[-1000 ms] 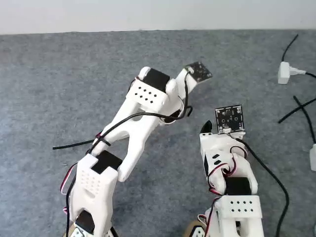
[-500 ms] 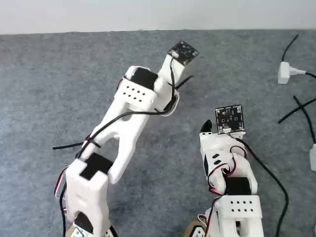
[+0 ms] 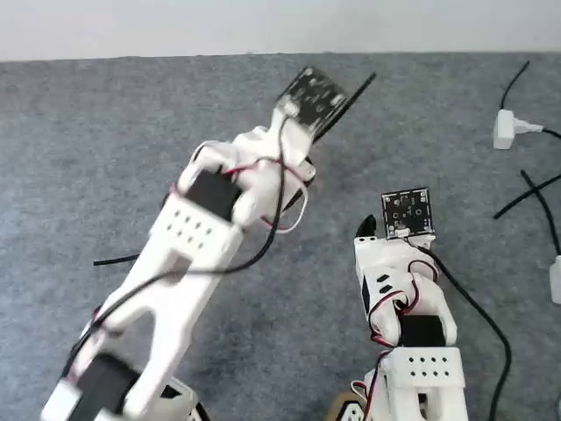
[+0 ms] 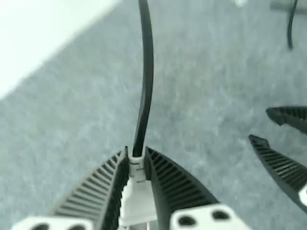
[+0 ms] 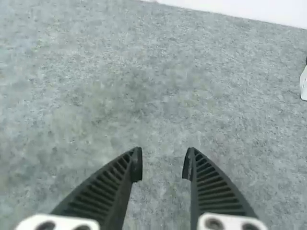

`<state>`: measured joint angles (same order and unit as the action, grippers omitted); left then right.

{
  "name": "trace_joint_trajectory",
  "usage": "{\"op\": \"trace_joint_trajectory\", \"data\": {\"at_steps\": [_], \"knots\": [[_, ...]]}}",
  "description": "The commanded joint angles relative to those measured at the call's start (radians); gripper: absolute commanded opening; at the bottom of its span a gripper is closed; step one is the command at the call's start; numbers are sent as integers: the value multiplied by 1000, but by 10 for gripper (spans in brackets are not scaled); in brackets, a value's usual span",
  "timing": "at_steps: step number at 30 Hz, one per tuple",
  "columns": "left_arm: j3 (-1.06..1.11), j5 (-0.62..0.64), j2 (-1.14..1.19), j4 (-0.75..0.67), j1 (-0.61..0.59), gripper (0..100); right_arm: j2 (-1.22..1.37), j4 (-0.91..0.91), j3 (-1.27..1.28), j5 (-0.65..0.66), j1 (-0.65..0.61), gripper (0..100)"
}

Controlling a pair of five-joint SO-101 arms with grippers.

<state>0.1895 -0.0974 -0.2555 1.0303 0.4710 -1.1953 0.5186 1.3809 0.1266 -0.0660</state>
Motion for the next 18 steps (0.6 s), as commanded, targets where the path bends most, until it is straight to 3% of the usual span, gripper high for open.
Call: {"op": "trace_joint_trajectory", "data": {"at_steps": [1, 6, 9, 18], "knots": [[283, 9, -272, -264, 2, 12, -15, -27, -12, 8, 8, 162], [682, 11, -485, -680, -72, 12, -15, -27, -12, 8, 4, 162], [835, 12, -512, -855, -129, 11, -15, -27, -12, 8, 4, 162], [941, 15, -482, -905, -258, 11, -8, -27, -11, 6, 4, 162]]}}
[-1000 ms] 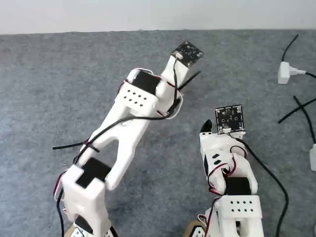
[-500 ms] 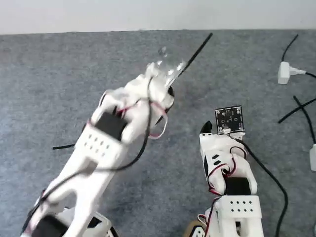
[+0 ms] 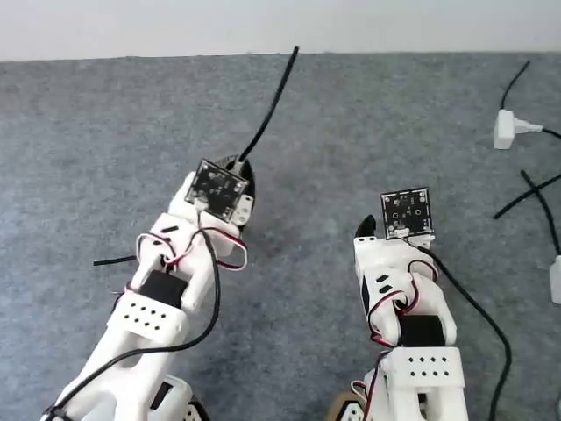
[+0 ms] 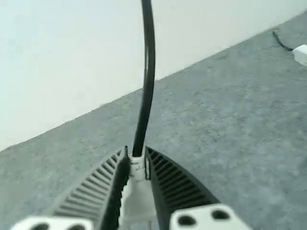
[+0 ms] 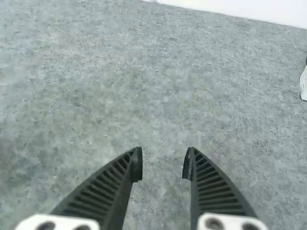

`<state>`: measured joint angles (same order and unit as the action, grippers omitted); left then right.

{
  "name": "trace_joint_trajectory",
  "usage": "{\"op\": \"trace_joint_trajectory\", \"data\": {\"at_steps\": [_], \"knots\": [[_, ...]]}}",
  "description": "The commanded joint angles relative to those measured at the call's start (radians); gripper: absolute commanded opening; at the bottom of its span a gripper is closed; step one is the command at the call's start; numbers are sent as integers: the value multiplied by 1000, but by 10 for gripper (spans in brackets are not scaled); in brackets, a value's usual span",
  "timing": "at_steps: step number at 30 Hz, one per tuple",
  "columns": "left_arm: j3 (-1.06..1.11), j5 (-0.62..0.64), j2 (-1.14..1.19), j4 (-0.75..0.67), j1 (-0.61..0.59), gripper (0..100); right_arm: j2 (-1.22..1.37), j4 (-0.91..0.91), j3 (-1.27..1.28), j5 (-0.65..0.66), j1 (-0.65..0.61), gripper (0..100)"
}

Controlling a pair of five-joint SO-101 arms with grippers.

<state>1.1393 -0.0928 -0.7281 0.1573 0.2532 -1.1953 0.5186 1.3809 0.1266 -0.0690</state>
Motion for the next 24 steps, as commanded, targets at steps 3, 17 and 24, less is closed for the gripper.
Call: {"op": "trace_joint_trajectory", "data": {"at_steps": [3, 17, 24], "knots": [[15, 6, 2, -44, -69, 11, -8, -27, -11, 6, 7, 162], [268, -267, 87, -333, -21, 11, -13, -91, 32, 8, 5, 162], [263, 147, 84, -334, -15, 11, -13, -91, 34, 8, 4, 162]]}}
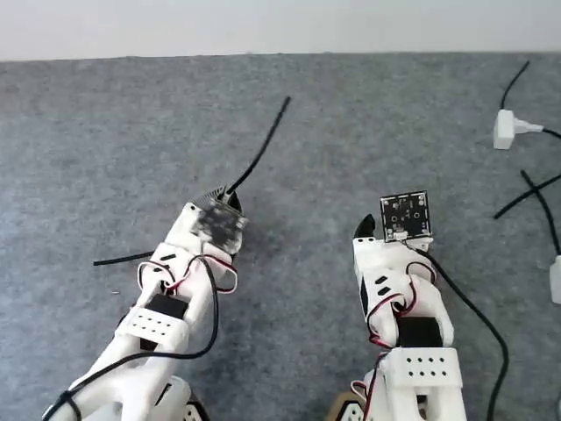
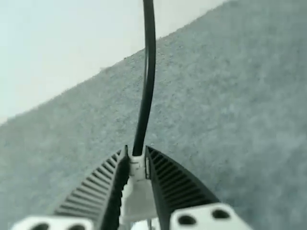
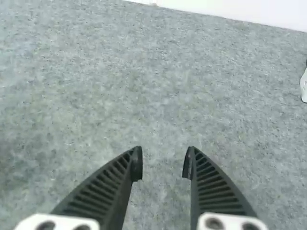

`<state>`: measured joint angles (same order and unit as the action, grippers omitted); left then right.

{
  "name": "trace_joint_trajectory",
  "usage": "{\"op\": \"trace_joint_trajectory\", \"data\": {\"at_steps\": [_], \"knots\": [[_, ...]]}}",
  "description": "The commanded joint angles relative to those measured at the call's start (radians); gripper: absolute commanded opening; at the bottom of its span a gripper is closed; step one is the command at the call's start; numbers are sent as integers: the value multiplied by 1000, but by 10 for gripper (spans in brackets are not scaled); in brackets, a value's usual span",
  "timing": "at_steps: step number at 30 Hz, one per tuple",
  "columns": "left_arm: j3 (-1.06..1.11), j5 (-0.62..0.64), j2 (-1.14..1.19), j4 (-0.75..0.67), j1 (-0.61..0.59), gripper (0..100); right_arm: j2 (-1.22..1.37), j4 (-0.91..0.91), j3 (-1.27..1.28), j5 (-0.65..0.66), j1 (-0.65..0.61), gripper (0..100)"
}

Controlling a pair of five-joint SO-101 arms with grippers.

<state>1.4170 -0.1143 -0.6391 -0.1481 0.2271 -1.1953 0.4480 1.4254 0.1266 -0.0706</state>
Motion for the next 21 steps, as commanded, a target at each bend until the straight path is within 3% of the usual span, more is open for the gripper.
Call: {"op": "trace_joint_trajectory", "data": {"at_steps": [1, 9, 17, 21], "knots": [[-15, 201, -2, -31, 8, 11, -13, -21, -11, 8, -1, 162], [25, 315, 3, -80, 3, 11, -13, -21, -8, 14, -16, 162], [151, 315, 3, -396, 2, 10, -13, -21, -8, 14, -19, 162], [162, 315, 3, -428, -9, 9, -13, -21, -8, 11, -19, 162]]}}
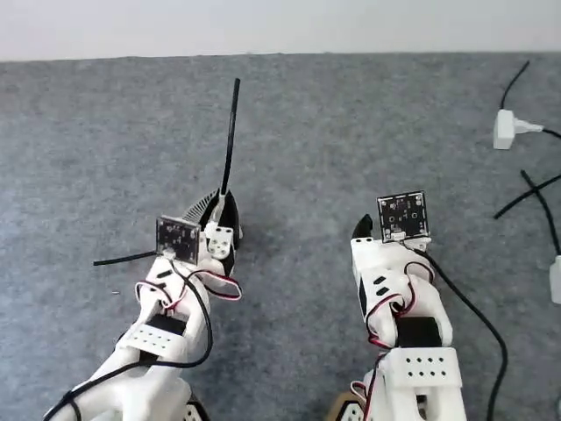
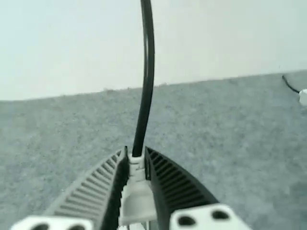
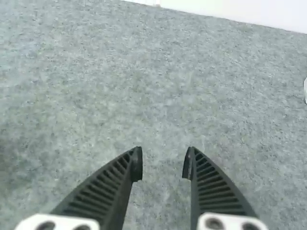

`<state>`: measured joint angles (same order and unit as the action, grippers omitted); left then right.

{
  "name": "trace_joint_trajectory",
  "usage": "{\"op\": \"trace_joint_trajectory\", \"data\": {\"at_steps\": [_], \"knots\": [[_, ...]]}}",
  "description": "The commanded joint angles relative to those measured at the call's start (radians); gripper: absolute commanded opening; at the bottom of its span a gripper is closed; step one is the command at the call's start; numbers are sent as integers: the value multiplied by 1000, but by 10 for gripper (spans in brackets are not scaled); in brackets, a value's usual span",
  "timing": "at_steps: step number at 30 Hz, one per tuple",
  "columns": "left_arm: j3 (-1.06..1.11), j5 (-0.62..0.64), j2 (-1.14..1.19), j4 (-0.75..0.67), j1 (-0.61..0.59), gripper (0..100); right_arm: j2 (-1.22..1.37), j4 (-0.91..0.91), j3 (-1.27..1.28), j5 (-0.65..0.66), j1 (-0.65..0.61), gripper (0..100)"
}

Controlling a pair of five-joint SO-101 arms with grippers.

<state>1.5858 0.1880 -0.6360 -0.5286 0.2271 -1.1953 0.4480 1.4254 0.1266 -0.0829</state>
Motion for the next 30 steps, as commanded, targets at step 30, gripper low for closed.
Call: {"op": "trace_joint_trajectory", "data": {"at_steps": [30], "knots": [[-19, 14, -11, 373, 37, 10, -13, -19, -8, 12, -8, 162]]}}
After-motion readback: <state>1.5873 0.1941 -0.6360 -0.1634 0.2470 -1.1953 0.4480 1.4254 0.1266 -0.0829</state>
